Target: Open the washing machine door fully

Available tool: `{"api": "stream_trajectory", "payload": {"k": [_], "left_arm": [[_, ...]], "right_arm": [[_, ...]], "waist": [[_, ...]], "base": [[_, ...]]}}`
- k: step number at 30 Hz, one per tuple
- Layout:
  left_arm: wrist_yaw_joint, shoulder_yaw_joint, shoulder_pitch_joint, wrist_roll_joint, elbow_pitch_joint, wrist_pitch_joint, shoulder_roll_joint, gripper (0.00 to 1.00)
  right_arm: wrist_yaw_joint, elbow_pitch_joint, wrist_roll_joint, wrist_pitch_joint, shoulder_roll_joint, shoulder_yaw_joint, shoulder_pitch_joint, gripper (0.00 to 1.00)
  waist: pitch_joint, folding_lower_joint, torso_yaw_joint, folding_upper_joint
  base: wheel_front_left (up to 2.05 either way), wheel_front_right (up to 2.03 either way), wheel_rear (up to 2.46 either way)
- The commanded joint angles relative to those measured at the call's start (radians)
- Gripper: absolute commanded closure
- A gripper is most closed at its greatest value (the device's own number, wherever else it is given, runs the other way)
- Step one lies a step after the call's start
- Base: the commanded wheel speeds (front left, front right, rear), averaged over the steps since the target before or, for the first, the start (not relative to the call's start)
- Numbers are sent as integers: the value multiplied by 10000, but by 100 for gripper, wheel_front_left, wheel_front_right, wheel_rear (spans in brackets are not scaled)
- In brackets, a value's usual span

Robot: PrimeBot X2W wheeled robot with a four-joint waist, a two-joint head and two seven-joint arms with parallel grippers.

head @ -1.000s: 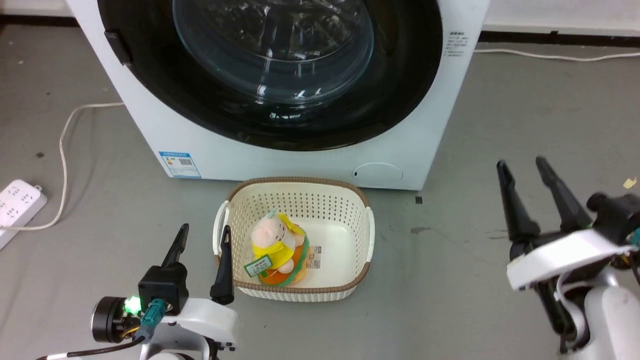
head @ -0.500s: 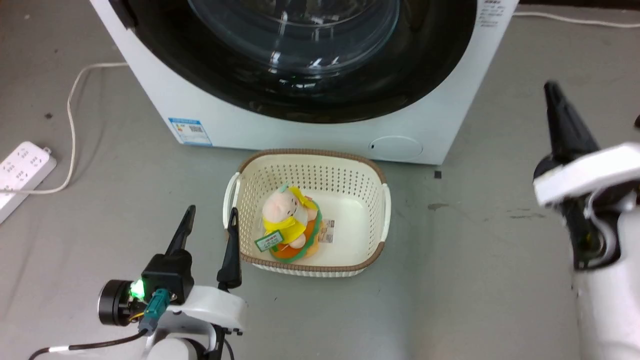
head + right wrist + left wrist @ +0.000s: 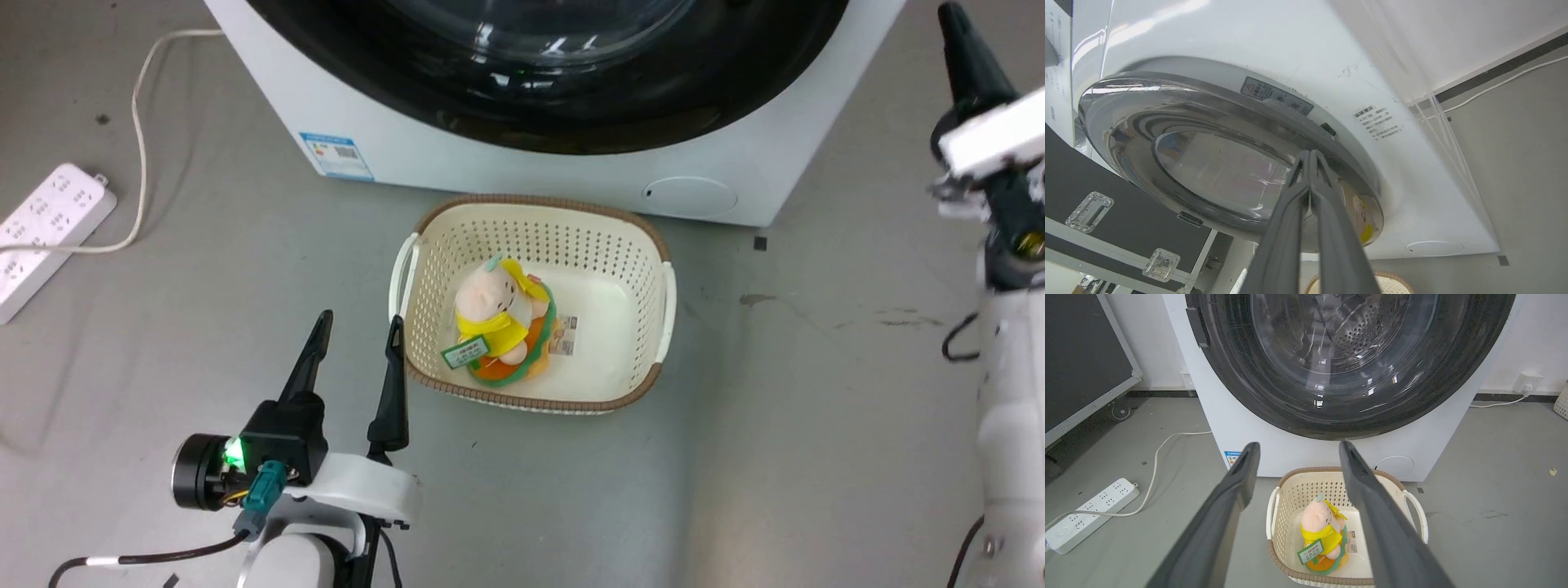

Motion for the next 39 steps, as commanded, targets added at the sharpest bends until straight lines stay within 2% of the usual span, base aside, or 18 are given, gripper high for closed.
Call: {"api": "stream_trajectory", "payload": {"k": [1,11,12,14,18,29,39], "left_arm": [[66,-68,-219,-108,28,-124,11,0],[138,-329,-386,-255,80,-312,13,0],[191,-474,-455,-348,110,-395,13,0],[203,-511,-471,-370,118,-416,14,0],[263,-640,-538,-463,151,-521,14,0],[364,-905,-835,-678,162,-730,16,0],[510,-1015,-1062,-829,262,-939,18,0]], "right_arm": [[-1,477,349,226,-67,-183,-696,100],[-2,2466,962,1133,-431,-657,-2532,100],[-2,3436,1130,1434,-770,-846,-3330,100],[-2,3717,1163,1555,-866,-880,-3529,100],[-2,5131,1485,2135,-1340,-1199,-4595,100],[-3,6572,1931,3420,-1824,-1622,-6431,100],[-3,7606,2286,5222,-1811,-2347,-6812,100]], "waist": [[164,-1,115,0],[615,-1,469,0],[790,-1,653,0],[830,-1,699,0],[1039,-1,900,0],[1688,-1,1256,0],[1748,-1,1464,0]], "base": [[0,0,0],[0,0,0],[0,0,0],[0,0,0],[0,0,0],[0,0,0],[0,0,0]]}}
